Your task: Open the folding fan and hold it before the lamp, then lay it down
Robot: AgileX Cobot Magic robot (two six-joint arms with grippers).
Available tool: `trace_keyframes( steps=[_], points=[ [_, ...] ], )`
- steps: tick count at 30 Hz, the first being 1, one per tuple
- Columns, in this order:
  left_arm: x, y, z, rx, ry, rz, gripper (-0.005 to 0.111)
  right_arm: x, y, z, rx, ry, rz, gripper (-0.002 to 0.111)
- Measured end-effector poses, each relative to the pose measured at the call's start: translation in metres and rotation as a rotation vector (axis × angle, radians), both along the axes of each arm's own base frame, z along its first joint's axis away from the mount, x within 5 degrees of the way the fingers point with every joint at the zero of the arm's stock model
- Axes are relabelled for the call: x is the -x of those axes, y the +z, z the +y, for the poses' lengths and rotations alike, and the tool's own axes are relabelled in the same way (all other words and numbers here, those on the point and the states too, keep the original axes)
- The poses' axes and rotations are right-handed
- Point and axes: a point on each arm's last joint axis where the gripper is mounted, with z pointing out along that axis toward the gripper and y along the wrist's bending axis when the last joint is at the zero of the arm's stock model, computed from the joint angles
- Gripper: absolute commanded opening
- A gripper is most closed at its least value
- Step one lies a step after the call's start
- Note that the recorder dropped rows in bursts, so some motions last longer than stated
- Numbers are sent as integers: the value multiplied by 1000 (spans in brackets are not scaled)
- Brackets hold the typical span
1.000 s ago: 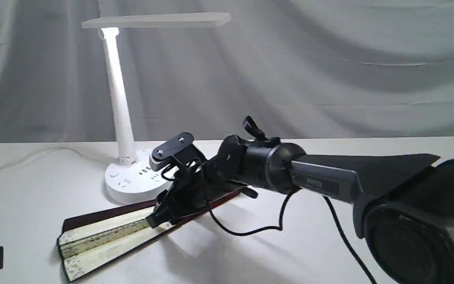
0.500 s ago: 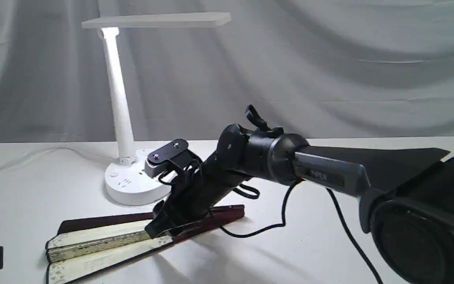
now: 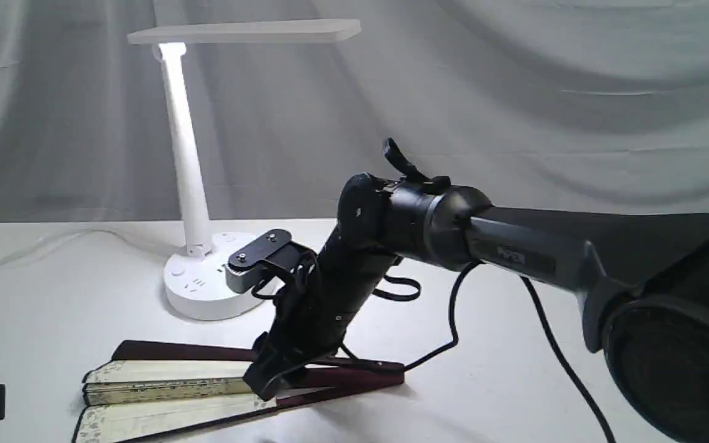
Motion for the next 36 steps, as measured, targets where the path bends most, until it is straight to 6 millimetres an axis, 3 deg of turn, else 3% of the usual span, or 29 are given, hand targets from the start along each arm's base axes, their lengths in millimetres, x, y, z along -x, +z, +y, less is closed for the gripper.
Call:
trace_keyframes(
  steps=[6, 11, 22, 25, 30, 36],
  points=[
    [0, 0, 0, 0, 0, 0, 22, -2, 21, -6, -6, -10, -34, 51],
    [0, 0, -1, 16, 8, 1, 22, -13, 23, -20, -17, -74, -64, 51],
    [2, -1, -2, 38, 12, 34, 22, -30, 31, -63, -236, -296, 109, 51],
    [2, -1, -3, 60, 23, 35, 22, -32, 25, -68, -243, -274, 122, 51],
    [2, -1, -3, 67, 26, 35, 22, -25, 0, -67, -193, -134, 170, 51],
    [2, -1, -3, 67, 26, 35, 22, -24, -13, -69, -134, -100, 170, 51]
  ],
)
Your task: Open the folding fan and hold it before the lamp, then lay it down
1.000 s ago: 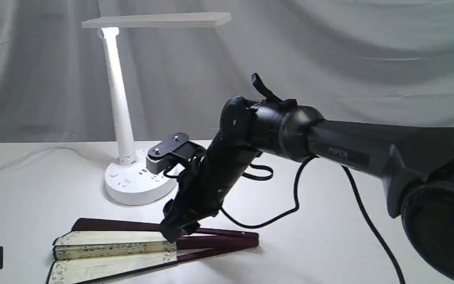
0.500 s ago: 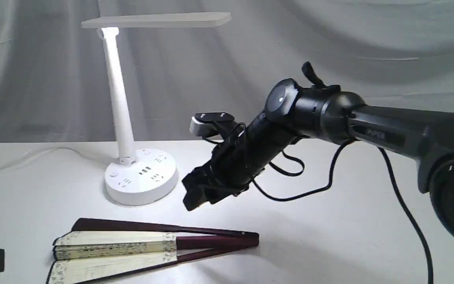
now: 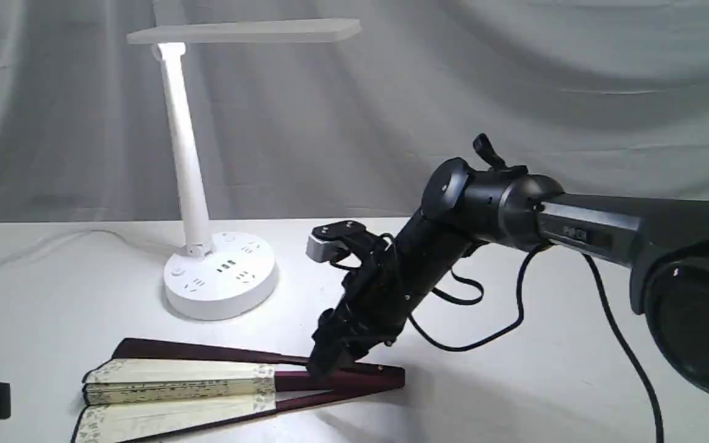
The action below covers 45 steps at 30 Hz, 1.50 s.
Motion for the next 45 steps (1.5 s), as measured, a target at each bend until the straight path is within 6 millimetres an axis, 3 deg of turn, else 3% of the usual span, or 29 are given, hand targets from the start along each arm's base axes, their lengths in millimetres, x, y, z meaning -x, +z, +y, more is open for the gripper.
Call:
trace_keyframes(
  steps=[9, 15, 21, 36, 45],
  points=[
    [0, 0, 0, 3, 2, 0, 22, -5, -3, -4, 76, 11, -73, 51],
    [0, 0, 0, 3, 2, 0, 22, 3, -5, 18, 124, 92, -121, 52],
    [0, 0, 0, 3, 2, 0, 22, 7, -5, 35, 131, 122, -166, 65],
    [0, 0, 0, 3, 2, 0, 22, -3, -12, 26, 235, -9, -206, 65],
    [0, 0, 0, 3, 1, 2, 22, -8, -10, 4, 247, -256, -65, 64]
  ],
)
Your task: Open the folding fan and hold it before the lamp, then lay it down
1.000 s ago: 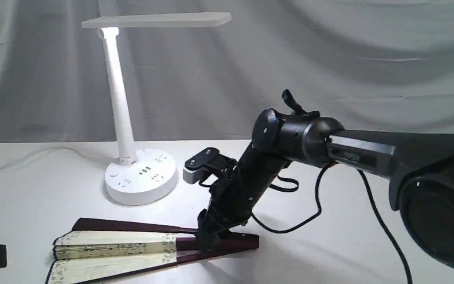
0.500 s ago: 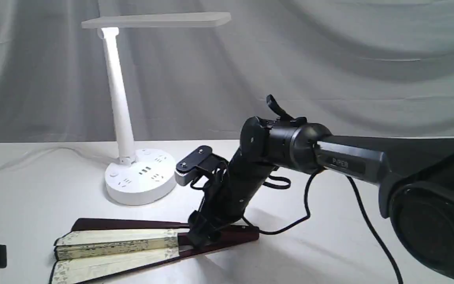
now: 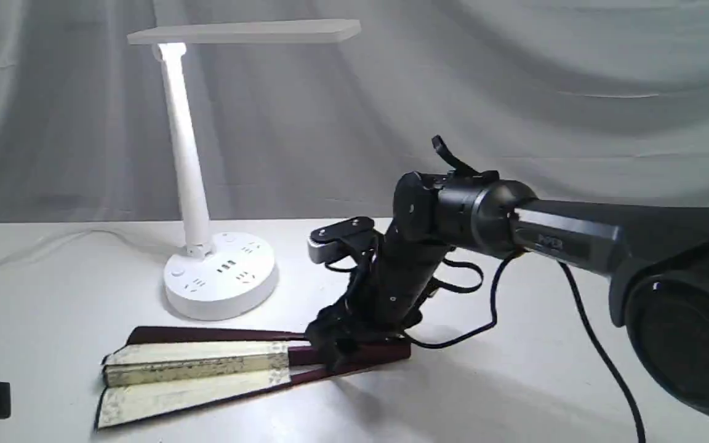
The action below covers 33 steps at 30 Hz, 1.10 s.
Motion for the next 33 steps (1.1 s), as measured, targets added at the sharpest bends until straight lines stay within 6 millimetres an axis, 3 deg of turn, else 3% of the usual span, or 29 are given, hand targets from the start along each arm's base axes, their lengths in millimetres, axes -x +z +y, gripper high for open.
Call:
trace_keyframes(
  steps=[4, 10, 20, 33],
  points=[
    [0, 0, 0, 0, 0, 0, 22, -3, 1, -14, -16, -130, 58, 60],
    [0, 0, 0, 0, 0, 0, 22, 2, 3, -23, 26, -177, 138, 60],
    [0, 0, 0, 0, 0, 0, 22, 11, 4, -29, 118, -82, 208, 60],
    [0, 0, 0, 0, 0, 0, 22, 19, 7, -29, 86, -32, 288, 60]
  ],
)
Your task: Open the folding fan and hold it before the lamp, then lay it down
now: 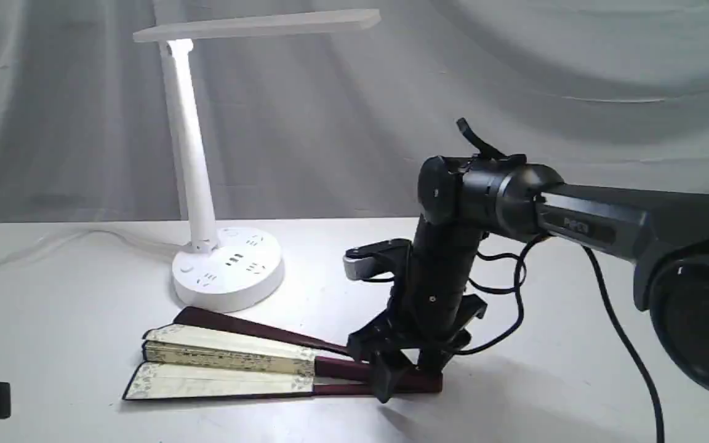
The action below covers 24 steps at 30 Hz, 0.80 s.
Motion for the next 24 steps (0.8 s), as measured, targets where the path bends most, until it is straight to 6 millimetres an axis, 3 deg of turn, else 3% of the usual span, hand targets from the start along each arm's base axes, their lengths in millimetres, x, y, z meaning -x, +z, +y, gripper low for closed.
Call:
trace_keyframes(
  steps=[7, 19, 24],
  points=[
    [0, 0, 0, 0, 0, 0, 22, 5, 1, 12, -162, -15, 66, 58],
    [0, 0, 0, 0, 0, 0, 22, 20, 6, 50, -189, 82, 64, 57],
    [0, 0, 0, 0, 0, 0, 22, 19, 6, 48, -192, 81, 63, 57]
  ],
)
